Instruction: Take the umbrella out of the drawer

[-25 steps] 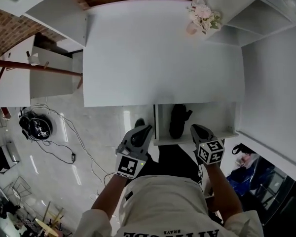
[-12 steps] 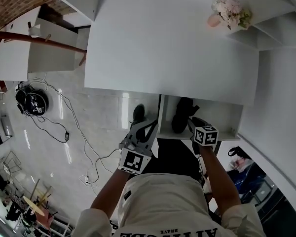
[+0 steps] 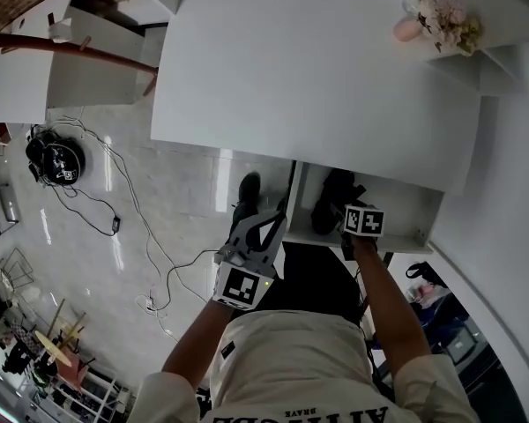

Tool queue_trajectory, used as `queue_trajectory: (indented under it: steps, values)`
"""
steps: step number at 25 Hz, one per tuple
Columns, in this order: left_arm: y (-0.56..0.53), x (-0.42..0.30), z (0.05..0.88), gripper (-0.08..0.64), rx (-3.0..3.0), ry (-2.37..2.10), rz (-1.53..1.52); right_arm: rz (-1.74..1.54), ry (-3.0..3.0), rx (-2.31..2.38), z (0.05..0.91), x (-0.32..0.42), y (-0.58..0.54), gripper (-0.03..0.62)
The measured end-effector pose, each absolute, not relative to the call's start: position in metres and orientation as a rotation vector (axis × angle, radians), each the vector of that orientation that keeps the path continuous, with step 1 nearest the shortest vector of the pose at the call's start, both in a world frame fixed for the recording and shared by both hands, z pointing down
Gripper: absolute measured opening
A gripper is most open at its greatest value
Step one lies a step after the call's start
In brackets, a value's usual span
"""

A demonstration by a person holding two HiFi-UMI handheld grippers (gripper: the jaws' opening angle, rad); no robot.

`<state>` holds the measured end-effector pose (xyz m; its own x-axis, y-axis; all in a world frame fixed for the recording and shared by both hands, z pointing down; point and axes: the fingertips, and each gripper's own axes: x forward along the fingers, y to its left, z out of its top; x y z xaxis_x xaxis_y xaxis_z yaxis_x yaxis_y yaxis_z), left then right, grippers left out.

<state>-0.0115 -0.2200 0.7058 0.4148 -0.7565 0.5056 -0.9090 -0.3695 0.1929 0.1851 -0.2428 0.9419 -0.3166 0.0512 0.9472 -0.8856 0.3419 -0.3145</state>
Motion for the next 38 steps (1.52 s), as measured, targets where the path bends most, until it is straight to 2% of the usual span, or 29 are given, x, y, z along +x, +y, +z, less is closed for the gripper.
queue_trajectory:
  steps: [10,16,19,21,24,38]
  values:
    - [-0.225,-0.019,0.709,0.025,2.166,-1.455,0.431,1.196,-1.468,0.788,0.986,0.174,-0.232,0.333]
    - [-0.212,-0.027,0.717,0.025,2.133,-1.457,0.446,1.265,-1.452,0.825,1.003,0.155,-0.226,0.334]
    - [-0.209,-0.033,0.721,0.025,2.117,-1.474,0.444,1.229,-1.478,0.83,1.002,0.151,-0.228,0.331]
    - [-0.208,-0.034,0.72,0.025,2.115,-1.481,0.444,1.224,-1.505,0.798,0.998,0.149,-0.227,0.293]
    - [-0.211,-0.036,0.713,0.025,2.128,-1.488,0.437,1.25,-1.522,0.755,0.992,0.15,-0.225,0.273]
    - [-0.205,-0.045,0.689,0.025,2.202,-1.492,0.439,1.392,-1.538,0.595,0.946,0.157,-0.225,0.267]
